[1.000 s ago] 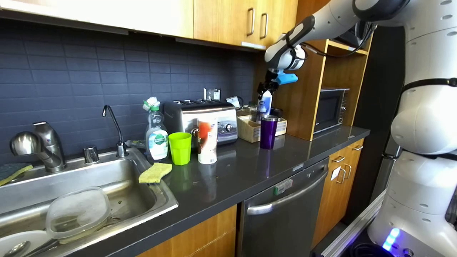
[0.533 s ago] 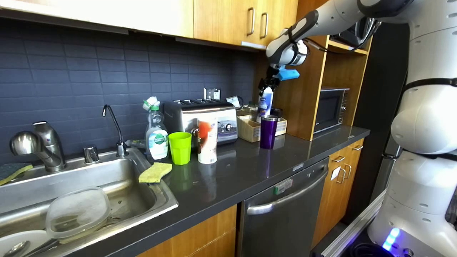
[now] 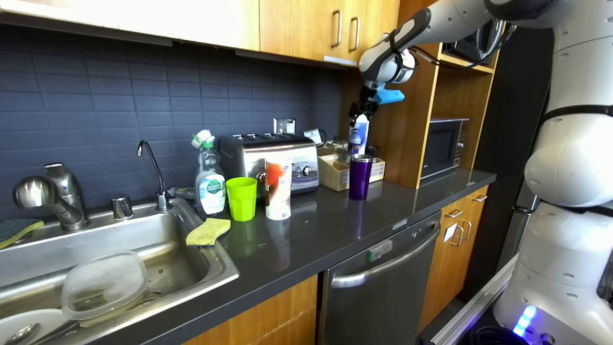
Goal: Remove the white bottle from the box
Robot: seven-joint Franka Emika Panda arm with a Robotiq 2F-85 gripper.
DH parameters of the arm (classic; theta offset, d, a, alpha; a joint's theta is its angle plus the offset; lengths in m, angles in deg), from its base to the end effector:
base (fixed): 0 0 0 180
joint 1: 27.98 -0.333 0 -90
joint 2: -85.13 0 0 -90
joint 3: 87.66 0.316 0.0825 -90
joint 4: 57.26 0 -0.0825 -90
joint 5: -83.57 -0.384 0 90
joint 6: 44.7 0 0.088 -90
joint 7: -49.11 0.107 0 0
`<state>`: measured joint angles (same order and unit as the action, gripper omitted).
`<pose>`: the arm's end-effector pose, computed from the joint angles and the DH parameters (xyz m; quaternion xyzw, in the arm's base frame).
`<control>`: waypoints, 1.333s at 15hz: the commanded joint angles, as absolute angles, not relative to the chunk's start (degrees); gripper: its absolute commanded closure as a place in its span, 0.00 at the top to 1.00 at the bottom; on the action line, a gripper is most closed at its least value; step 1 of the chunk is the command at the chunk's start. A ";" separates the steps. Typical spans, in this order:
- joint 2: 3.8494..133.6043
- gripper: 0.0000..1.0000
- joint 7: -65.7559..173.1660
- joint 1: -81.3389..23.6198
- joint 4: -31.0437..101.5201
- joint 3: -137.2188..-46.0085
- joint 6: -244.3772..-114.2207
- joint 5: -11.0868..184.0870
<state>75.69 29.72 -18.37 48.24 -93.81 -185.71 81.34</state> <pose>0.6190 -0.1709 0.4872 0.9739 0.0216 0.2176 0.0616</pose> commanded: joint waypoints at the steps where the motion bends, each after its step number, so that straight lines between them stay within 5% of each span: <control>1: 78.12 0.62 29.76 -18.32 47.58 -93.99 -182.55 82.69; 20: 80.82 0.62 29.57 -17.80 48.81 -95.68 -177.03 82.09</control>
<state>77.98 29.69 -18.31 48.29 -95.56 -178.34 81.78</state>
